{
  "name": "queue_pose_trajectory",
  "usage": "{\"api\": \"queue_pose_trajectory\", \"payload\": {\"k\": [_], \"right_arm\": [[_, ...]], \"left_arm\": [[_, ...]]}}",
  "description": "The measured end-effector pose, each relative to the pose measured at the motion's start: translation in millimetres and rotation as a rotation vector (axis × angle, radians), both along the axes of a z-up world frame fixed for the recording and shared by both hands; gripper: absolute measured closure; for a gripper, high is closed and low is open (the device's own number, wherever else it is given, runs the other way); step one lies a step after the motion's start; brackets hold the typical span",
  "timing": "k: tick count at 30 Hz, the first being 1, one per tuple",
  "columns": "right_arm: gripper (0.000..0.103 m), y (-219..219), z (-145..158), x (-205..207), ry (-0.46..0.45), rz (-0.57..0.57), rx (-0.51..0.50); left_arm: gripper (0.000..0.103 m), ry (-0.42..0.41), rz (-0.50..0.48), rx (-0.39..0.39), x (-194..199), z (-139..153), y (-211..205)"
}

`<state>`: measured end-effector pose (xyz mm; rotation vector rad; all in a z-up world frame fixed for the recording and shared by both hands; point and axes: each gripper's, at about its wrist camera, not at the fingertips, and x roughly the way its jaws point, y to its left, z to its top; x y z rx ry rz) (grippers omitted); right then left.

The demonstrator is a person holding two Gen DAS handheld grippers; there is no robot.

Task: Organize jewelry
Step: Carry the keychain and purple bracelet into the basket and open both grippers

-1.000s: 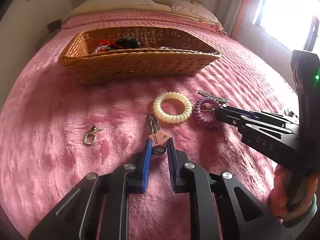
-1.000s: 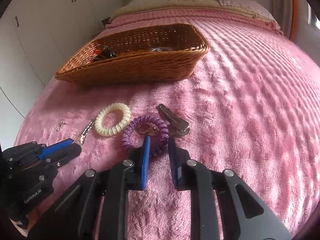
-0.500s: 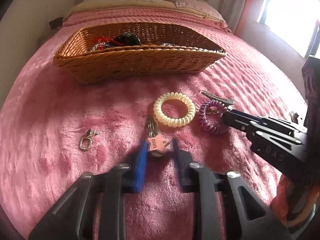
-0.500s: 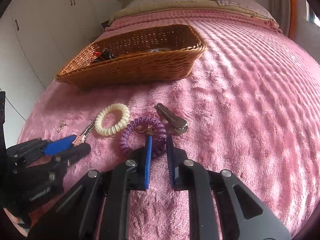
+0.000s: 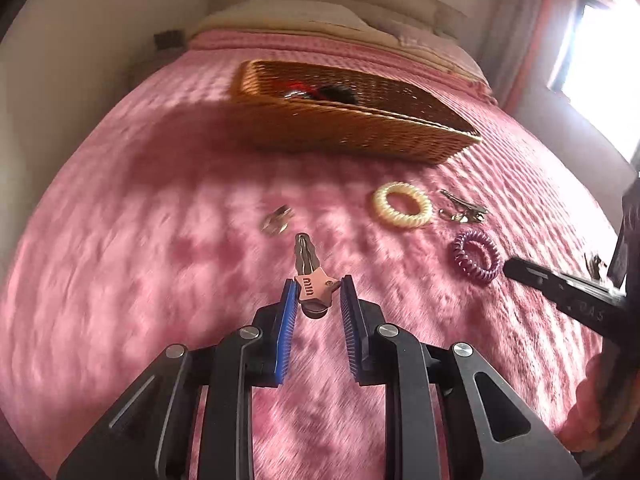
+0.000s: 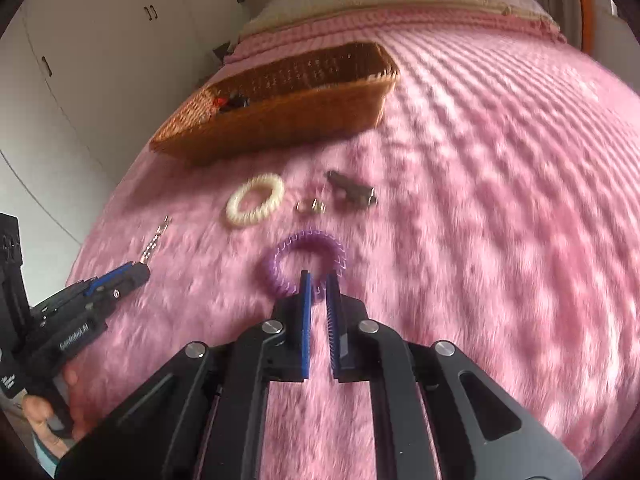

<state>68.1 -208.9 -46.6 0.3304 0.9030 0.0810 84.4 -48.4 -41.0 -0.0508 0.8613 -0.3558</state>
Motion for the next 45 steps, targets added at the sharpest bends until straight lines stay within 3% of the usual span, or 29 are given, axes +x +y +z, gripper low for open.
{"api": "queue_pose_trajectory", "payload": {"k": [6,8,10,16,18,19,23,27,33,40,45], "right_arm": [[0.092,0.4,-5.7,-4.1,0.015,-0.016,-0.008],[0.075,0.7,-2.4,-1.5,0.008,-0.009,-0.035],[0.069,2.5,2.3,4.5,-0.009,-0.004,-0.084],[0.069,12.7,-6.9,33.9,0.010,0.018,-0.155],[0.077,20.4,-13.9,39.0,0.032,0.022,-0.206],[0.093,24.5,-12.3,37.6,0.022,0.024,-0.234],[0.093,35.0,-6.9,28.7,-0.017,0.053,-0.264],[0.093,32.7,11.3,15.8,-0.067,0.058,-0.181],[0.093,36.1,64.1,13.1,-0.186,0.059,-0.163],[0.093,22.4,117.6,62.9,-0.287,-0.010,-0.202],[0.093,0.2,125.8,126.3,-0.267,-0.071,-0.192]], "left_arm": [[0.082,0.010,-0.018,0.015,-1.8,-11.0,-6.5],[0.082,0.004,-0.032,0.021,-3.4,-12.3,-9.4],[0.082,0.005,-0.039,0.013,-3.9,-13.8,-8.9],[0.082,0.012,-0.036,-0.027,-3.4,-16.1,-2.1],[0.082,0.007,-0.036,-0.027,-4.4,-15.9,-2.0],[0.082,0.004,-0.036,-0.028,-4.8,-15.6,-1.6],[0.082,-0.023,-0.037,-0.042,-9.6,-11.1,1.2],[0.082,-0.072,-0.041,-0.081,-15.9,-0.3,7.1],[0.082,-0.142,-0.034,-0.140,-12.8,35.9,11.2],[0.082,-0.285,-0.033,-0.121,43.1,98.1,-5.8],[0.082,-0.283,-0.025,-0.132,102.6,105.5,-21.3]]}}
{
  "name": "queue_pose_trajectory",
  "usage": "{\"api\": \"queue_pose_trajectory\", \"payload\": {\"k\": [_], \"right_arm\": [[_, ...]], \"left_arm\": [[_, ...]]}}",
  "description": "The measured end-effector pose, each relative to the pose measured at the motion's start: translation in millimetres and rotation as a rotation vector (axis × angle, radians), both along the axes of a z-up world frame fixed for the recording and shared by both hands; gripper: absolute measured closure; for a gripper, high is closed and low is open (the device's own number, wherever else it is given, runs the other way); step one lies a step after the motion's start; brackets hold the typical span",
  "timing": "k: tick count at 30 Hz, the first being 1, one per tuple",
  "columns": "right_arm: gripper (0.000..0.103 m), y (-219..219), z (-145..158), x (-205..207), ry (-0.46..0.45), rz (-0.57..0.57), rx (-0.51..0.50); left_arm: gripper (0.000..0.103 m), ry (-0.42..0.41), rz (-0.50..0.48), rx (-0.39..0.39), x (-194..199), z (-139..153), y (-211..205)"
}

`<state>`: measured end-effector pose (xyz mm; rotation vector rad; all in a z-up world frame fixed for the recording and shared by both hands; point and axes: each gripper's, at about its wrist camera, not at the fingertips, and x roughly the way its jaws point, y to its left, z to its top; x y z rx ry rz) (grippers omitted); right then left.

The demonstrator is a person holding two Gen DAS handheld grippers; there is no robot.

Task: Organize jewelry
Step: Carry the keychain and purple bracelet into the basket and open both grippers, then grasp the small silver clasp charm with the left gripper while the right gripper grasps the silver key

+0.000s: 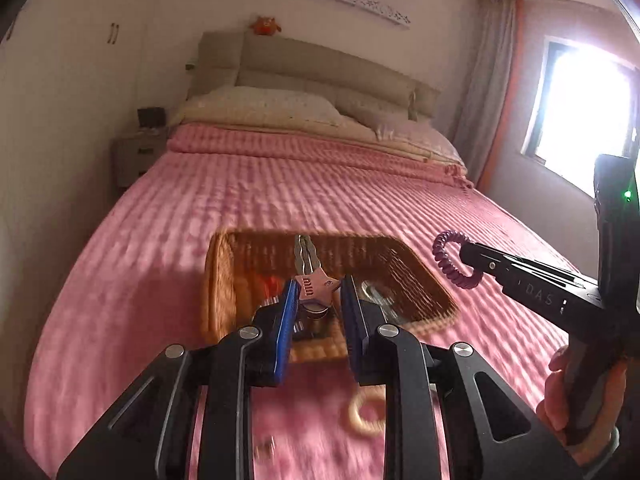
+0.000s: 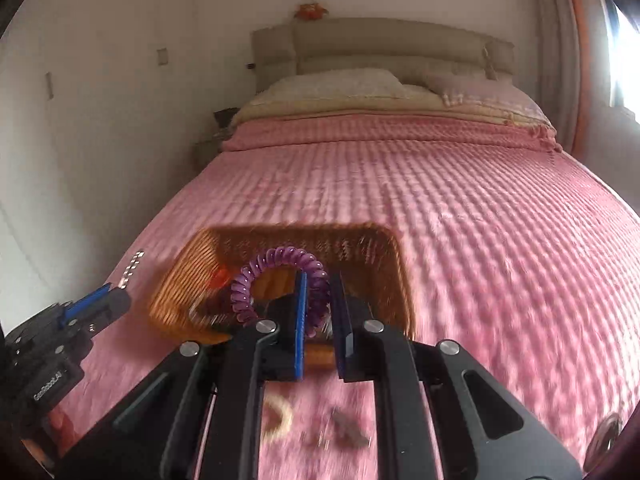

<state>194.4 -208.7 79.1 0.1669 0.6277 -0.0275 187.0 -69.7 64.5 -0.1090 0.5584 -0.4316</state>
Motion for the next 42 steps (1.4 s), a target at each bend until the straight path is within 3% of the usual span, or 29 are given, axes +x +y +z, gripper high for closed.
{"api": "queue_pose_trajectory", "payload": {"k": [9,15,20,24,36,42], "right_arm": [[0.093,-16.1,-53.5,95.2,0.185,-0.045,0.050],[0.093,-20.6,-90.7,113.4,0.279,-0.059,0.059],[0.092,-21.8,-97.2,113.7,0.293,-0.061,0.072],[0.082,-23.7,-87.4,104.3,0.270,-0.050,0.086],[0.080,-18.1,-29.5,13.2,0.136,0.032,0.097],[0.080,-18.0,-42.5,-39.8,0.128,0.044,0.062]], "left_arm": [[0.082,0.098,0.008,0.024,78.5,-41.8,-13.9],[0.082,0.139,-0.006,0.042,88.8,-62.4,-13.1],[0.080,0.156,-0.009,0.047,88.0,-63.6,-12.5],[0.066,0.121,-0.006,0.044,75.9,-51.1,-8.6],[0.061,0.025,-0.018,-0.017,-6.2,-3.9,21.8],[0.061,0.039,-0.016,-0.014,-46.9,-17.9,42.1]]}}
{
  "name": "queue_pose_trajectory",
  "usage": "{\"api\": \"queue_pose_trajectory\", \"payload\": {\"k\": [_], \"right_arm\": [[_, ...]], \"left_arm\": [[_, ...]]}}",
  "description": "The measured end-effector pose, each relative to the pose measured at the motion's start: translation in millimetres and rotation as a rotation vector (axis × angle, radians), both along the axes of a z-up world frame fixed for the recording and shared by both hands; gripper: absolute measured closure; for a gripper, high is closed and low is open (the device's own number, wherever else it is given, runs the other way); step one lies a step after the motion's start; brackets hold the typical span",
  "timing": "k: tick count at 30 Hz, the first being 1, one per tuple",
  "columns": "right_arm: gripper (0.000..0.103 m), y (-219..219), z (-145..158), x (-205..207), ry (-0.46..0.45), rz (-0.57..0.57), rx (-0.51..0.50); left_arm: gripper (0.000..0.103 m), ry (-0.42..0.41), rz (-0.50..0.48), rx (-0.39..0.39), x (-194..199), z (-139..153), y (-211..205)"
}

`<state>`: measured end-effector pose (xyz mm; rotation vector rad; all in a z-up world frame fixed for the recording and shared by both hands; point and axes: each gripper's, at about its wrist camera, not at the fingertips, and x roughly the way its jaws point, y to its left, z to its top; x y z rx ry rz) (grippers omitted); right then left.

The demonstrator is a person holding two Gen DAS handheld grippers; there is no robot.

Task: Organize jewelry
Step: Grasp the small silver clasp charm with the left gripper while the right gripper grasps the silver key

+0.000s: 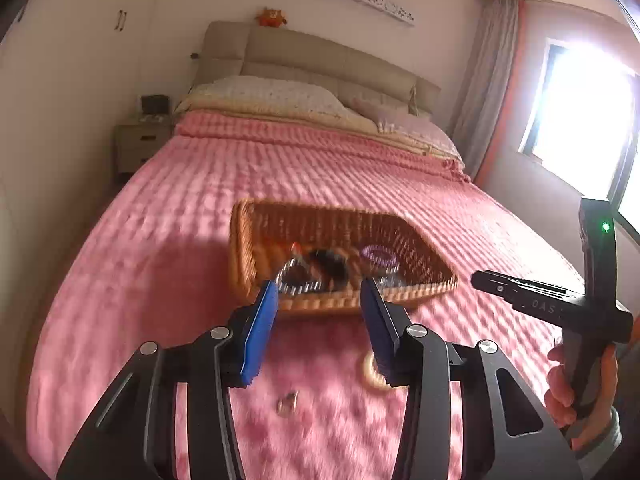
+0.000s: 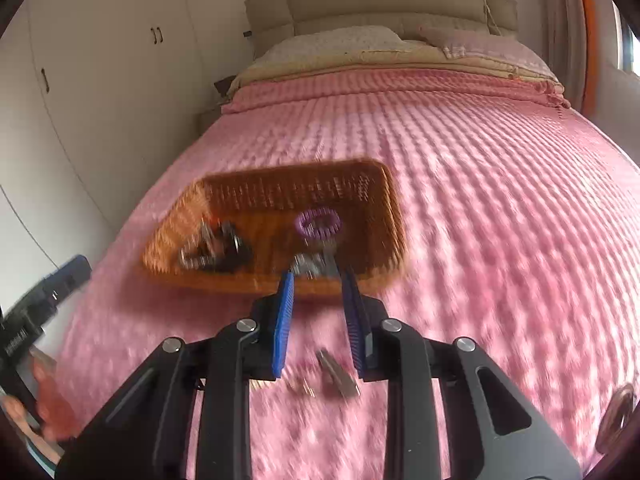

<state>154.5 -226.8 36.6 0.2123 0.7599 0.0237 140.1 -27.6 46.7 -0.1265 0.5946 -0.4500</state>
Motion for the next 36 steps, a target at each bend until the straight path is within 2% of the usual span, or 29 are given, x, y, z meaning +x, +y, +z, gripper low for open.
{"api": "queue_pose_trajectory", "payload": {"k": [5,11,16,18,24,28,30,32,36], "right_arm": [[0.080,-1.7,-32.9,-19.9,0.027,-0.003,-0.008],[0.080,-10.5,-71.4,-23.4,0.076,-0.030,-0.023],[0.080,-19.5,-86.6,-24.0,0.094,-0.019,0.031],[0.080,-17.4,-87.5,-22.8,0.094,-0.016,0.017],[0.080,-1.4,-81.9,-30.5,0.048,0.025,-0.028],[0.080,4.6,-93.8,-16.8,0.122,0.038,-0.050],[0.080,6.5,-94.7,-15.2,0.124,0.044,-0.055],[0.086,11.6,-91.5,-19.6,0.096,0.073,-0.066],[0.088,19.0,-91.2,-24.1,0.088,0.089,-0.107]], "left_arm": [[0.061,0.065,-0.008,0.008,-13.5,-31.7,11.0],[0.061,0.150,-0.030,0.068,-5.6,-69.9,7.2],[0.063,0.218,-0.044,0.104,7.2,-92.4,1.5],[0.067,0.230,-0.057,0.098,9.3,-95.8,1.6],[0.067,0.236,-0.084,0.080,6.1,-99.1,0.3],[0.067,0.233,-0.155,0.075,-0.6,-99.2,-5.5],[0.067,0.216,-0.160,0.087,-5.2,-97.1,-8.3],[0.067,0.201,-0.136,0.091,-7.7,-95.3,-6.8],[0.067,0.231,-0.080,0.083,3.4,-97.4,-1.7]]}}
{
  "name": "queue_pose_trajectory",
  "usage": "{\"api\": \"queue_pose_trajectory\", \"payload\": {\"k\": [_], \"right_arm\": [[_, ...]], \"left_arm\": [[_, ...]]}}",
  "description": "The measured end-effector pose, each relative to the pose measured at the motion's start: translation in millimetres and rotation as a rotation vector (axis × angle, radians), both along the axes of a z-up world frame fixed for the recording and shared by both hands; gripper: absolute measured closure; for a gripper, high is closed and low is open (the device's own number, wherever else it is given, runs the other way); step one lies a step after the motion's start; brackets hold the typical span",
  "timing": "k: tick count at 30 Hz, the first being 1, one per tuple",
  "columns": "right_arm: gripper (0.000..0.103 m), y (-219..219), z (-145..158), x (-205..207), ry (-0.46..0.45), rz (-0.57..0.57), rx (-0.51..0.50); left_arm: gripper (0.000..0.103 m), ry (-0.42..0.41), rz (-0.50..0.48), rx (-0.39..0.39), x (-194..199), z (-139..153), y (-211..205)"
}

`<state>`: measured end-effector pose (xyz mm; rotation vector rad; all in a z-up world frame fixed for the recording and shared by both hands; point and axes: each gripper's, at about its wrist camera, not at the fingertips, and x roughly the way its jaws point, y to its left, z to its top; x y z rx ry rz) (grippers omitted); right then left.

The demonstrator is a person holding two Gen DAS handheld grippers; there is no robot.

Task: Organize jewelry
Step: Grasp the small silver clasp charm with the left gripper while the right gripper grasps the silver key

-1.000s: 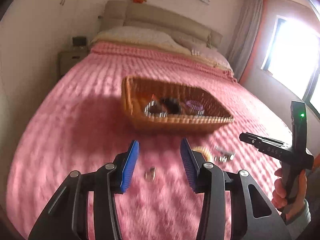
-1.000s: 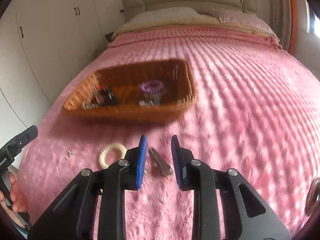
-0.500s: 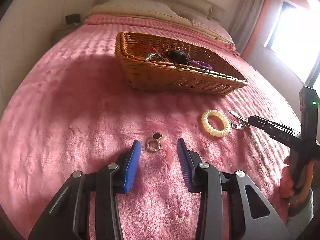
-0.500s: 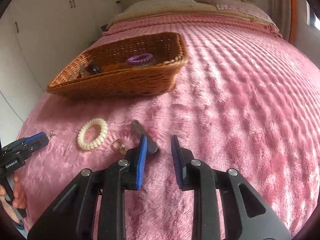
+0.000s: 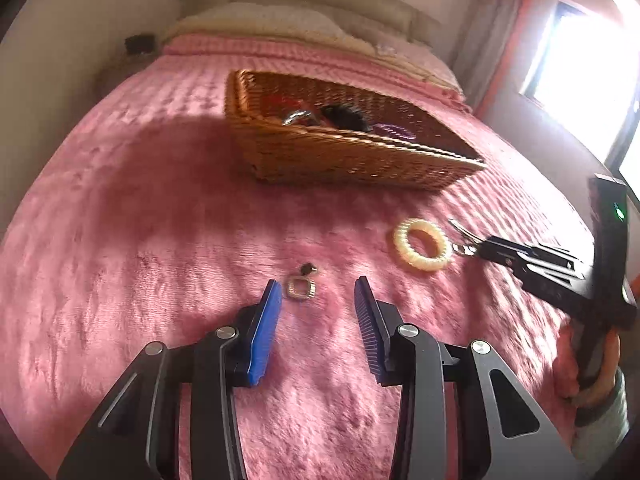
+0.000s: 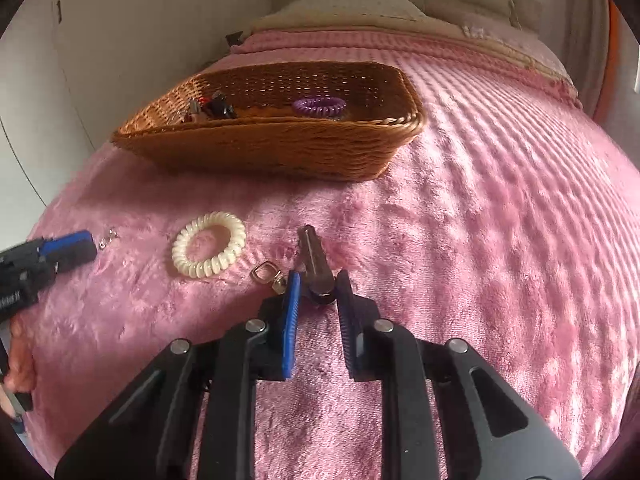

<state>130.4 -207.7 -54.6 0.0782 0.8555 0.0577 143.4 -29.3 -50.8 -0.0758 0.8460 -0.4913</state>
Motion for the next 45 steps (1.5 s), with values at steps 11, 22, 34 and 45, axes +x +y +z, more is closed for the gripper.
{"api": "queue_pose_trajectory", "payload": {"k": [11,22,34,45], "right_arm": [[0.089,-2.2,0.5,0.0,-0.001,-0.041,-0.013],[0.089,-13.4,2.2,-66.8,0.079,-0.136,0.132],[0.072,-0.1,0.1,-95.8,0.065,-0.121,0.105],[0.082,9.7,-2.9,-78.9,0.071,-0.145,0.044]], "left_arm": [[0.091,-0.028,-0.017,0.161,3.3,-2.1,-24.2],[0.091,-0.028,0.040,0.098,-53.1,10.6,-8.7],[0.092,-0.028,-0.039,0.105,-84.7,-2.5,-22.2],[0.097,-0.052,-0.054,0.093,-89.1,-3.3,-22.6]]}}
